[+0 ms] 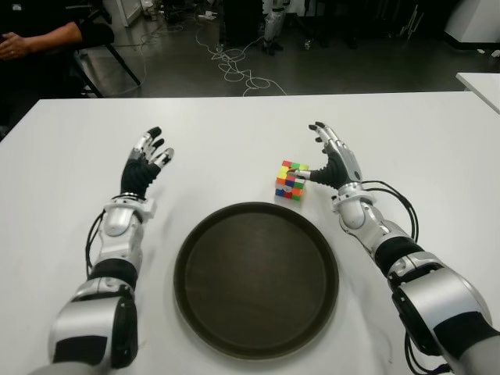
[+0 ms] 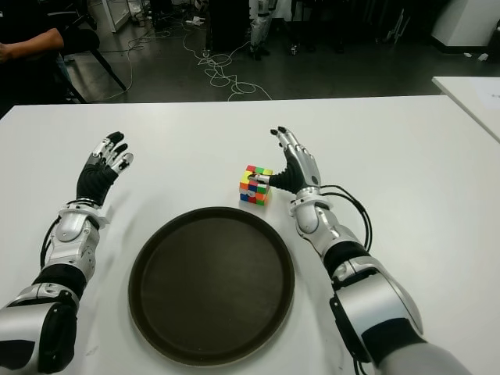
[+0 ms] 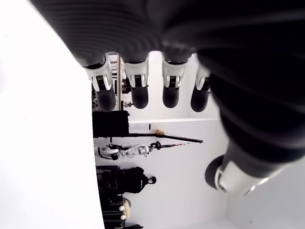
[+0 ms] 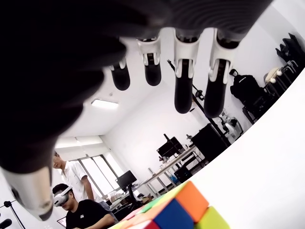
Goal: Pick up the Rubik's Cube and put it in the plate
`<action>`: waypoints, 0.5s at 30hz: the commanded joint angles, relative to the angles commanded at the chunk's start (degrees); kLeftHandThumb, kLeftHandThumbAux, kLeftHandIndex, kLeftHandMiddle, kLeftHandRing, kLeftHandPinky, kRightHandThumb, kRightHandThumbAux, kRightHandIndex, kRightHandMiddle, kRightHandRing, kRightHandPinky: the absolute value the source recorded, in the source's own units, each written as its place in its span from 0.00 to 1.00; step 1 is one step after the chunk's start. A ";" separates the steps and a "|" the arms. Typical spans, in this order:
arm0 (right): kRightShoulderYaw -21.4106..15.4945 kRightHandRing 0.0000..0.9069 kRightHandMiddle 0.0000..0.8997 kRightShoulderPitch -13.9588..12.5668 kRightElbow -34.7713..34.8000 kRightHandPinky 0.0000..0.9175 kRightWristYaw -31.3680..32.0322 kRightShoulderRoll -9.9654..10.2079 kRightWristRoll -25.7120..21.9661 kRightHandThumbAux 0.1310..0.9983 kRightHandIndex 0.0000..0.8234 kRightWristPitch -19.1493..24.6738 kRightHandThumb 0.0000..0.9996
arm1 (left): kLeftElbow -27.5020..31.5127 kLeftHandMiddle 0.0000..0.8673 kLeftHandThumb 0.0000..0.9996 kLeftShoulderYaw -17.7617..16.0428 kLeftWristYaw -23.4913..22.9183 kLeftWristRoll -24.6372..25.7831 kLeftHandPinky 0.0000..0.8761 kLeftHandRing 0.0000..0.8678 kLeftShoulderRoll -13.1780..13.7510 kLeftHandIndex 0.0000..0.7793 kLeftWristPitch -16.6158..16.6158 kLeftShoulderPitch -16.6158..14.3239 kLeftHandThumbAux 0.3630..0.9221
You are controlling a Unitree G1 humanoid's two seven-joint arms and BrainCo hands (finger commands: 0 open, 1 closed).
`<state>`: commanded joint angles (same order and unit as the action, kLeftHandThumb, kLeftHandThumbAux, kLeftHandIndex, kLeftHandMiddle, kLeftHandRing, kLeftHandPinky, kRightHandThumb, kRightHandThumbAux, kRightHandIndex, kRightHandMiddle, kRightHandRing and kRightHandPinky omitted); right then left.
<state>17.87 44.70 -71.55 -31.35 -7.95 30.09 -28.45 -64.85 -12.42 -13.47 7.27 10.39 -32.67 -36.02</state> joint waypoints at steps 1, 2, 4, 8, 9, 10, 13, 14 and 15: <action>0.00 0.23 0.12 0.03 -0.04 0.34 0.01 0.01 -0.02 0.60 0.08 0.05 0.00 | -0.02 0.01 0.00 -0.03 -0.02 0.04 0.00 0.00 -0.01 0.00 0.05 -0.03 0.55; 0.00 0.23 0.12 0.06 -0.07 0.34 0.04 0.02 -0.04 0.60 0.08 0.12 0.00 | -0.01 0.01 0.00 -0.06 -0.05 0.10 0.00 0.00 -0.04 0.00 0.15 -0.03 0.55; 0.01 0.23 0.13 0.12 -0.12 0.34 0.11 0.02 -0.06 0.60 0.08 0.26 0.00 | 0.00 0.01 0.00 -0.07 -0.08 0.13 0.00 0.00 -0.06 0.00 0.34 -0.06 0.54; 0.09 0.23 0.13 0.25 -0.15 0.34 0.10 0.04 0.00 0.61 0.09 0.47 0.00 | 0.03 0.02 0.00 0.24 0.41 -0.36 0.00 0.00 0.10 0.00 0.52 -0.02 0.52; 0.13 0.23 0.13 0.27 -0.13 0.34 0.00 0.06 0.04 0.61 0.09 0.46 0.00 | 0.05 0.02 0.00 0.32 0.50 -0.49 0.00 0.00 0.15 0.00 0.48 0.01 0.52; 0.16 0.23 0.13 0.28 -0.11 0.34 -0.07 0.08 0.07 0.61 0.08 0.45 0.00 | 0.07 0.02 0.00 0.36 0.53 -0.55 0.00 0.00 0.18 0.00 0.45 0.03 0.52; 0.29 0.22 0.12 0.31 -0.04 0.34 -0.31 0.10 0.17 0.60 0.08 0.40 0.00 | 0.04 0.02 0.00 0.40 0.39 -0.56 0.00 0.00 0.23 0.00 0.40 0.04 0.53; 0.36 0.22 0.12 0.33 0.01 0.34 -0.39 0.10 0.22 0.60 0.08 0.36 0.00 | 0.02 0.02 0.00 0.41 0.31 -0.55 0.00 0.00 0.24 0.00 0.40 0.03 0.53; 0.41 0.22 0.12 0.35 0.04 0.34 -0.44 0.11 0.25 0.60 0.07 0.34 0.00 | 0.00 0.02 0.00 0.42 0.26 -0.54 0.00 0.00 0.25 0.00 0.40 0.02 0.53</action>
<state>18.28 45.04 -71.51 -31.79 -7.85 30.34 -28.11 -64.85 -12.00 -13.21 6.73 10.64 -32.27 -36.00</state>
